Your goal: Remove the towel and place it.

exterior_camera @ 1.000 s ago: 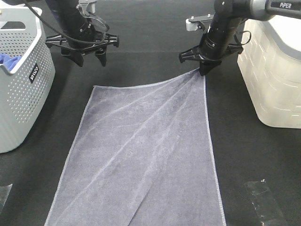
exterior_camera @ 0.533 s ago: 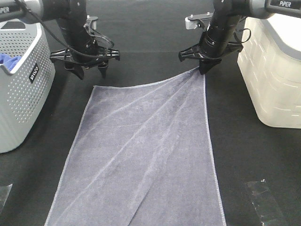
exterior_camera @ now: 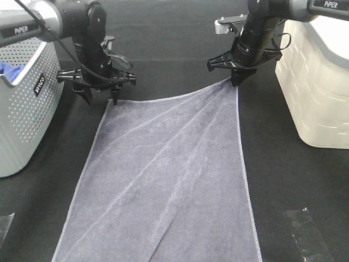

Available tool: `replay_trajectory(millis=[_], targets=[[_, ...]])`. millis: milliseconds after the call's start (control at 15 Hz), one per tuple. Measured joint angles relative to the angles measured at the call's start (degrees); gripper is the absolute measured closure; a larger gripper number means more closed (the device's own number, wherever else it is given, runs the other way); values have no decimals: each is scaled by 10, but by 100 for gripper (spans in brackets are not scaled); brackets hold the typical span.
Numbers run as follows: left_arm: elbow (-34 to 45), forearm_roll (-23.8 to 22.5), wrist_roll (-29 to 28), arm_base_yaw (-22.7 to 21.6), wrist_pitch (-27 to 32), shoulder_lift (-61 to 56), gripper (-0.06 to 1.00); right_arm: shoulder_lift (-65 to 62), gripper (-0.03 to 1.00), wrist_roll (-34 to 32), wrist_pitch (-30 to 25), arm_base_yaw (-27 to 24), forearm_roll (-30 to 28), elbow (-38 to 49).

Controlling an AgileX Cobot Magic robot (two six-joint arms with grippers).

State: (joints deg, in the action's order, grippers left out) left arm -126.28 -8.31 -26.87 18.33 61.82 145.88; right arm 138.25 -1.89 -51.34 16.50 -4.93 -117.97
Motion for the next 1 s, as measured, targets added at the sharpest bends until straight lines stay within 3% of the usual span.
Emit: replay_trajectory(millis=[267, 400, 467, 733, 1000], targets=[[0, 1, 0, 0, -1, 13, 43, 0, 97, 0, 0, 0, 0, 0], [-2, 1, 0, 0, -2, 13, 57, 0, 97, 0, 0, 0, 0, -1], [-3, 1, 3, 0, -4, 13, 70, 0, 97, 0, 0, 0, 0, -1], [-3, 1, 36, 0, -8, 15, 94, 0, 97, 0, 0, 0, 0, -1], [-49, 1, 42, 0, -3, 18, 94, 0, 97, 1, 0, 0, 0, -1]])
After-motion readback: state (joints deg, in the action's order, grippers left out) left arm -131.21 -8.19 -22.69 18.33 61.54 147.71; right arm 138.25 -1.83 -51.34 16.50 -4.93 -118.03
